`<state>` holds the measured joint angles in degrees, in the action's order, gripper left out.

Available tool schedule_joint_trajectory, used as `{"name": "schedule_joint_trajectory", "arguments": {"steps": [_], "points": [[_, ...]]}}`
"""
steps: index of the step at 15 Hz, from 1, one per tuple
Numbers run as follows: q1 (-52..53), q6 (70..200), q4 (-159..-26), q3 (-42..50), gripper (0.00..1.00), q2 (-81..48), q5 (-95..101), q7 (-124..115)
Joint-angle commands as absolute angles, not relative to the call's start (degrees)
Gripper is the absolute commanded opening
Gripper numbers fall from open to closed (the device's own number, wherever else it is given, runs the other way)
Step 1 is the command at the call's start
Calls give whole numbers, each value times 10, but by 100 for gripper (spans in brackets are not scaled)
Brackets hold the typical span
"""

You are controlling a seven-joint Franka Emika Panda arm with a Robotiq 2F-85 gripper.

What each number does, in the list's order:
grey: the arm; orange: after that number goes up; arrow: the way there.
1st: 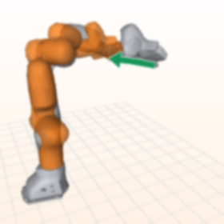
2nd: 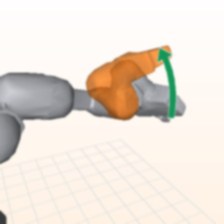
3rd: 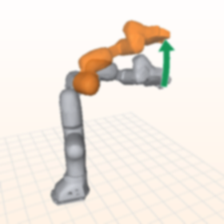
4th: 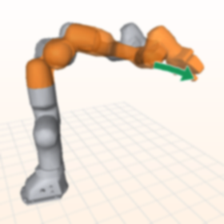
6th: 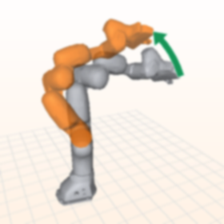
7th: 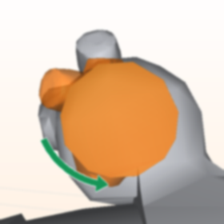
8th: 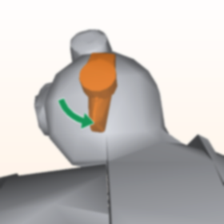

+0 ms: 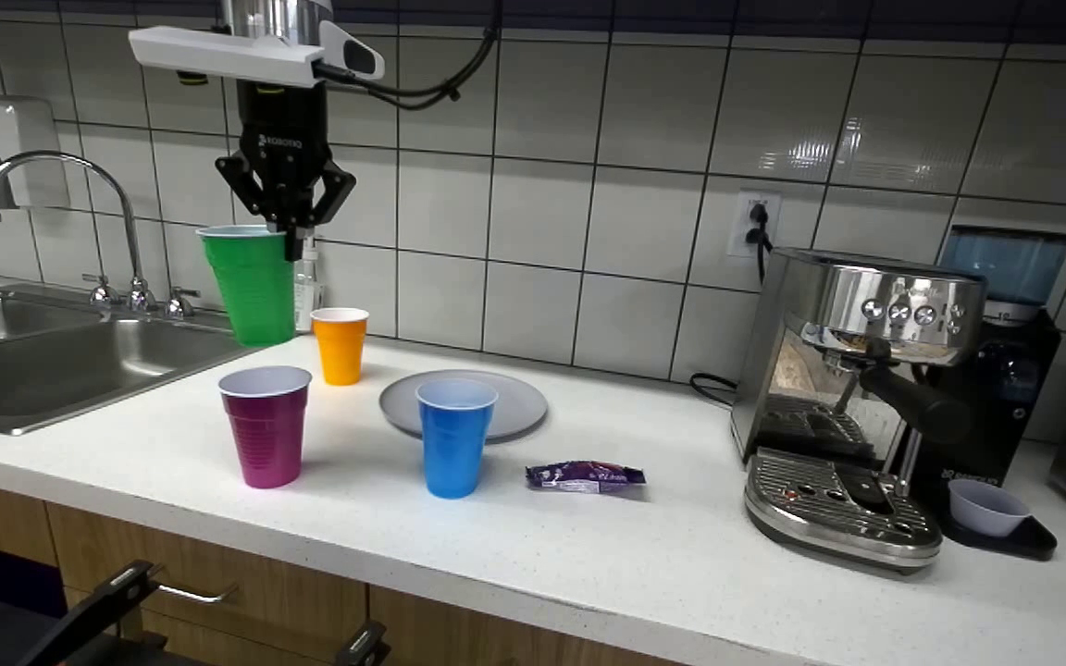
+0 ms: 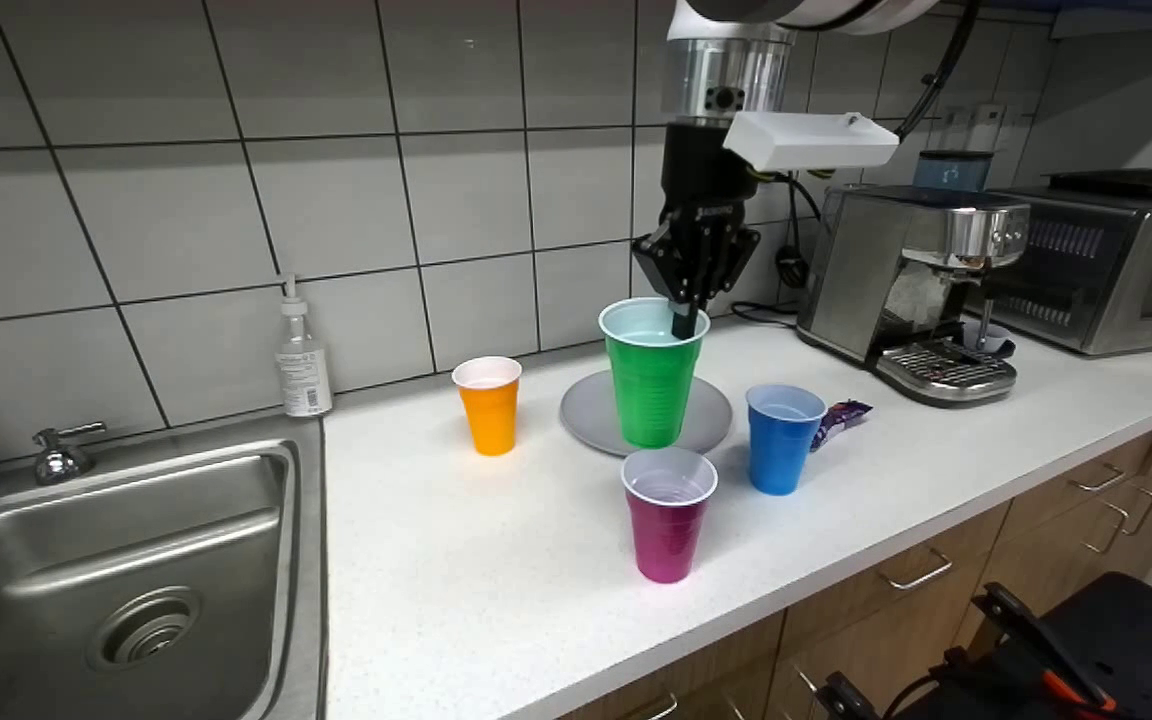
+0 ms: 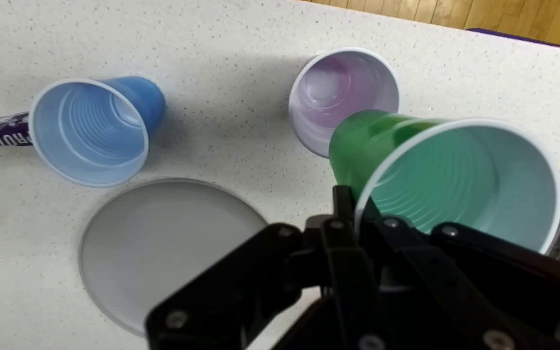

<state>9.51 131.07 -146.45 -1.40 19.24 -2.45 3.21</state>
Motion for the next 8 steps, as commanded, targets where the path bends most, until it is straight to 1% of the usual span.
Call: {"name": "schedule_joint_trajectory", "arguments": {"steps": [1,8], "points": [[84,1292,-1481,-14,1,217,-32,58],[83,1301,-1495,-16,1,208,-28,54]]}}
